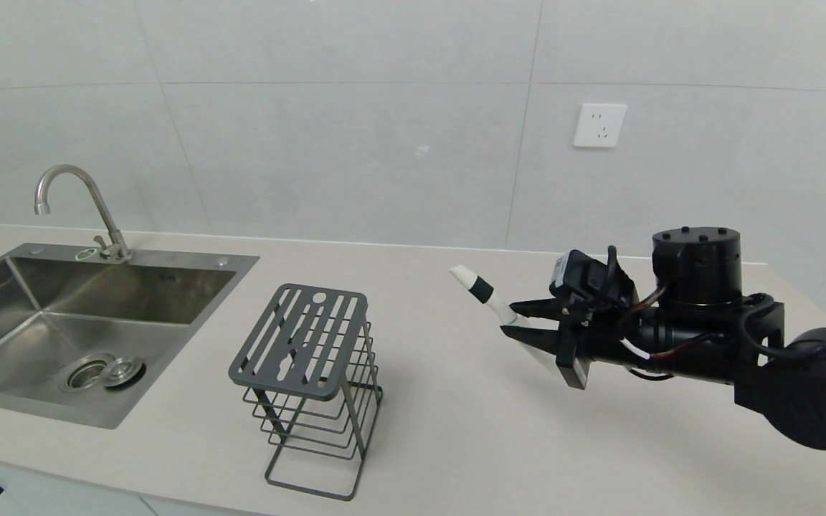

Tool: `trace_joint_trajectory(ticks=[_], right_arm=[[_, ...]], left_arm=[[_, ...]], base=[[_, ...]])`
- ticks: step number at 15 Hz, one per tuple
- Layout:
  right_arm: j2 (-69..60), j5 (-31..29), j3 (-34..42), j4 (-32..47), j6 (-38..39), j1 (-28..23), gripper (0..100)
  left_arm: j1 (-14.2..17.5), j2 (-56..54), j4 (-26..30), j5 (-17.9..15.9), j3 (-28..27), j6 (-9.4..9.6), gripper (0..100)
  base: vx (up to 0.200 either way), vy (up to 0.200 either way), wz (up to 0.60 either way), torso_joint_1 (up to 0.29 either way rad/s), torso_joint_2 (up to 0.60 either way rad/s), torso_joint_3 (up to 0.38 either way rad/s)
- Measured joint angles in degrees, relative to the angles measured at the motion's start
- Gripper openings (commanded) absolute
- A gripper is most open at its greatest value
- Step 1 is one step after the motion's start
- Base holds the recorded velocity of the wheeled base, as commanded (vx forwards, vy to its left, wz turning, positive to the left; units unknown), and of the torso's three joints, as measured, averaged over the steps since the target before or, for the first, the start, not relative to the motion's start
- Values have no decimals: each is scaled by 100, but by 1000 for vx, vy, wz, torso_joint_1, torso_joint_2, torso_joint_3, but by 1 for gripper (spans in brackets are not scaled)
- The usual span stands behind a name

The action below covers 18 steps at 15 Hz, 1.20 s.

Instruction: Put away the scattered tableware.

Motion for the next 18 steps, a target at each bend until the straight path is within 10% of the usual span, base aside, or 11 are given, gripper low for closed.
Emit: trace_joint_trajectory(ticks=[10, 15, 16, 18], right_arm=[[-364, 77, 661, -679, 418, 490, 0], [-1014, 88, 1242, -611, 418, 361, 0], [-1130, 85, 1312, -569, 413, 339, 0], [-1265, 85, 1373, -549, 407, 333, 0]], left_arm=[[-5, 0, -73, -46, 0, 37, 100], [-24, 32, -1833, -720, -272, 269, 100], [-38, 76, -1655, -978, -455, 94, 100], [-143, 371, -1330, -1396, -967, -833, 100]], base=[[0, 0, 0, 0, 0, 0], [0, 0, 0, 0, 0, 0], [0, 0, 0, 0, 0, 0], [0, 0, 0, 0, 0, 0]])
